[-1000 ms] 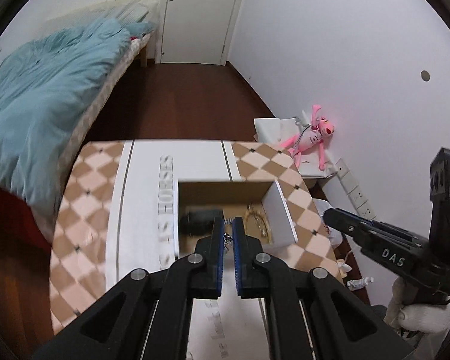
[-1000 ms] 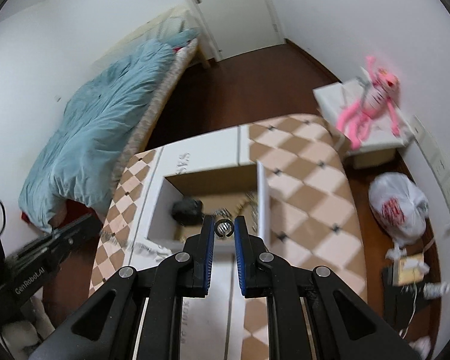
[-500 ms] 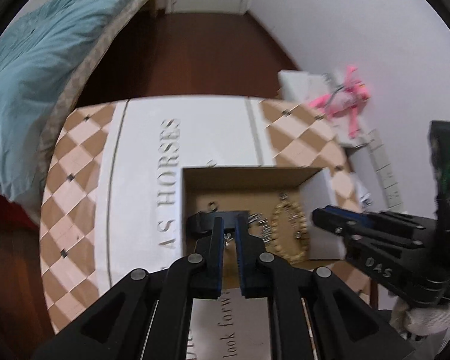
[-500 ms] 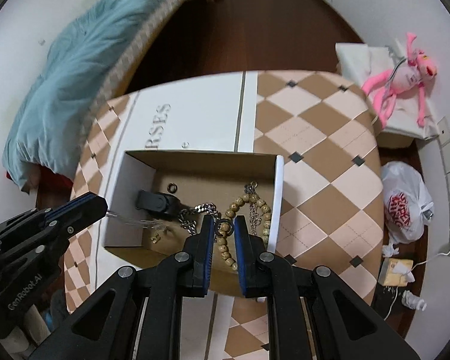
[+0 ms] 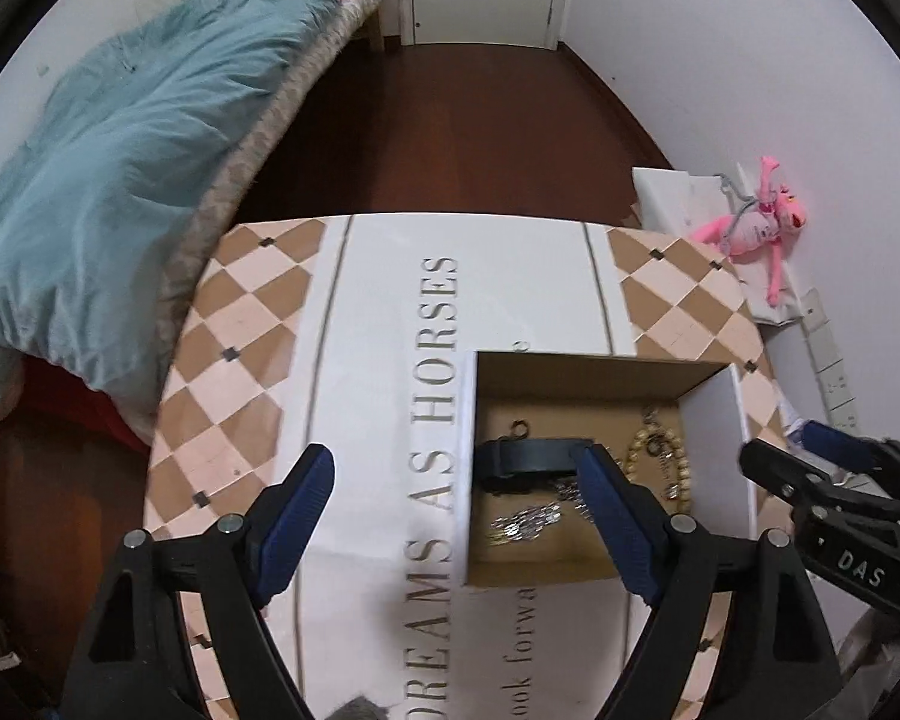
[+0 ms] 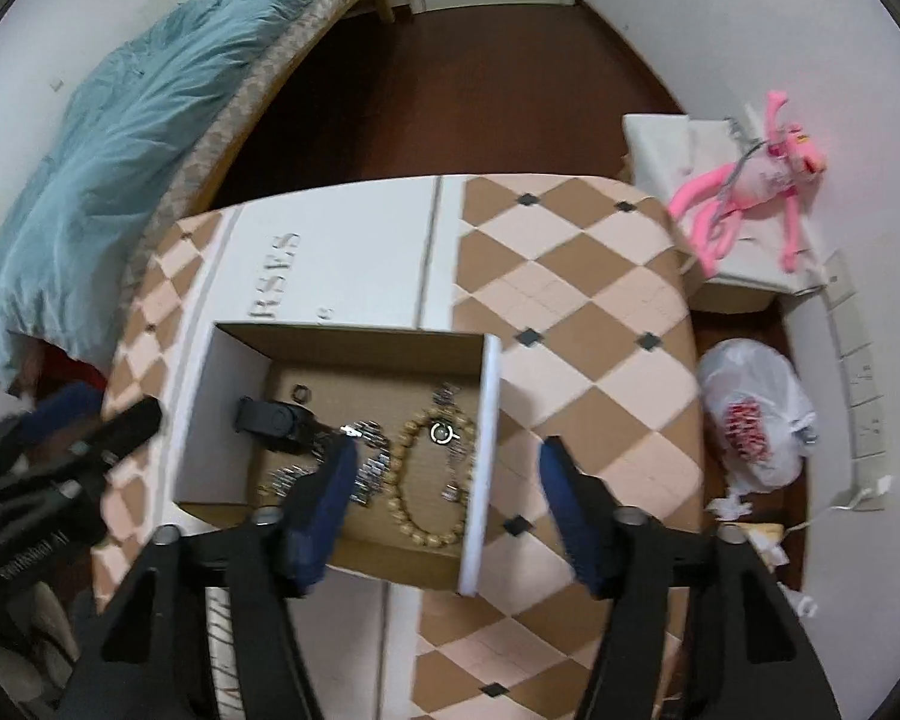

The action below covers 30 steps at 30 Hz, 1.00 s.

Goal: Organize jewelry

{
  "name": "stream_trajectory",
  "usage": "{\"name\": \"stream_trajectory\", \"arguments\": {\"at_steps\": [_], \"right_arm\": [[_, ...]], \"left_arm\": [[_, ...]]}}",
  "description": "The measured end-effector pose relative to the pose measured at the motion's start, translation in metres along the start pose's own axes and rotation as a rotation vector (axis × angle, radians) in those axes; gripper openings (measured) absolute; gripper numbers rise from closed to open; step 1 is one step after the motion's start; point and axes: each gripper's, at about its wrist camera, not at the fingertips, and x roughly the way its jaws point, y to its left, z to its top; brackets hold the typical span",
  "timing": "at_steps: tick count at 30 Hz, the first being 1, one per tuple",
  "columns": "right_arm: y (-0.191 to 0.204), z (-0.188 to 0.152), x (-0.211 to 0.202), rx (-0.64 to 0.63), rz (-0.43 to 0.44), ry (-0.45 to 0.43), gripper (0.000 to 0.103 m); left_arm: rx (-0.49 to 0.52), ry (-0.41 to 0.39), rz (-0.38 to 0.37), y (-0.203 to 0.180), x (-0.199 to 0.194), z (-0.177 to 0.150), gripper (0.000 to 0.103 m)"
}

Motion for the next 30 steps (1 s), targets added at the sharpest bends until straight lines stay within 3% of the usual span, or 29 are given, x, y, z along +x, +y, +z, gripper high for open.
{"name": "stream_trajectory", "arguments": {"at_steps": [1,2,3,4,7,17,30], "right_arm": [[0.001,-0.005,0.000,-0.006,-0.019,0.002,0.083],[0.003,-0.009,0.001,-0.012,-0.041,0.006,0.088],[0.004,-0.014,0.001,-0.016,-0.060,0.008,0.096],[0.004,-0.019,0.001,-0.015,-0.071,0.009,0.097],[0.005,-0.032,0.001,-0.005,-0.096,0.009,0.097],[0.003,-0.055,-0.036,0.044,-0.138,-0.065,0.098],[0.023,-0.106,-0.160,0.052,-0.167,-0.279,0.098]], "left_arm": [[0.003,-0.006,0.007,0.000,0.000,-0.004,0.088],[0.005,-0.009,0.011,0.000,0.000,-0.007,0.098],[0.009,-0.012,0.020,0.000,0.001,-0.010,0.101],[0.012,-0.017,0.035,0.000,0.001,-0.014,0.101],[0.024,-0.018,0.076,0.000,0.003,-0.023,0.102],[0.007,-0.044,0.060,0.001,-0.024,-0.042,0.102],[-0.013,-0.230,0.037,0.003,-0.141,-0.078,0.102]]}}
